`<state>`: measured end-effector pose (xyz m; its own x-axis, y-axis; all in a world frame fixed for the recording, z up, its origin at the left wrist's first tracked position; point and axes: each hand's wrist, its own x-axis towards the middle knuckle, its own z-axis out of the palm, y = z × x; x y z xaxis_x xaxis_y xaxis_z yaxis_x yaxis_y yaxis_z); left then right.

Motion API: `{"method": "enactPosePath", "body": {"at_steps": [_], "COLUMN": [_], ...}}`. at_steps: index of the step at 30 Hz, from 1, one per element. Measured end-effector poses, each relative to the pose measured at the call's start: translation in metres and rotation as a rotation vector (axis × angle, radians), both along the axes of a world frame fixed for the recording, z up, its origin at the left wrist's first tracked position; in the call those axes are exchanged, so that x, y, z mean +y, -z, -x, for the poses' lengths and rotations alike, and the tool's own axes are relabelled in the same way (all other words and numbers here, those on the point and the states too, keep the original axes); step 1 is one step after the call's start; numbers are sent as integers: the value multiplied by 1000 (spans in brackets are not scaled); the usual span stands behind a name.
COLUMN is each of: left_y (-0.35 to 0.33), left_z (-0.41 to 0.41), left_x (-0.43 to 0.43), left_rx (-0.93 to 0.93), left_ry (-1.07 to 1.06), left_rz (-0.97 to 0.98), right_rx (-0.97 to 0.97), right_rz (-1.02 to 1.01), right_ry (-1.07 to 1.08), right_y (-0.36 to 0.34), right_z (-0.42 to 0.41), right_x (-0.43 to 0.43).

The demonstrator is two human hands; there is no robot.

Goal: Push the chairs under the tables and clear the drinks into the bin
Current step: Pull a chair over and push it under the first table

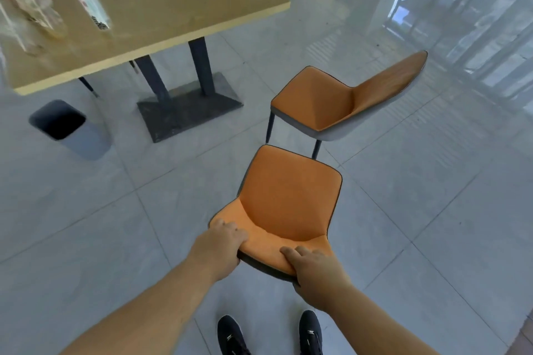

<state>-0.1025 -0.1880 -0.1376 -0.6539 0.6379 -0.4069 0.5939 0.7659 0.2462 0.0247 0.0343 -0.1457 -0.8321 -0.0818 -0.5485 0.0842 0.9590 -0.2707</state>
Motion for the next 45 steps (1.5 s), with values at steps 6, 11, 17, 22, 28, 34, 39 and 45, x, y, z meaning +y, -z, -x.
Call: {"method": "enactPosePath", "body": {"at_steps": [6, 11, 17, 22, 28, 34, 39, 45], "left_y": [-2, 1, 1, -2, 4, 5, 1, -3], "left_z": [19, 28, 42, 69, 130, 205, 276, 358], "left_x": [-79, -127, -143, -134, -130, -146, -164, -191], "left_rx": [27, 38, 27, -40, -37, -8, 37, 59], "left_ry": [-172, -341, -521, -669, -743, -762, -742, -716], "left_rz": [9, 13, 46, 113, 110, 47, 31, 40], "right_rx": [47, 83, 128, 106, 126, 166, 196, 196], "right_rz": [-35, -72, -89, -92, -85, -67, -79, -88], "right_ry": [-167, -292, -422, -503, -548, -548, -526, -493], "right_y": [-2, 0, 0, -8, -7, -6, -7, -7], "right_z": [64, 117, 187, 248, 324, 399, 462, 536], "right_x": [-58, -95, -108, -104, -102, -116, -136, -164]}}
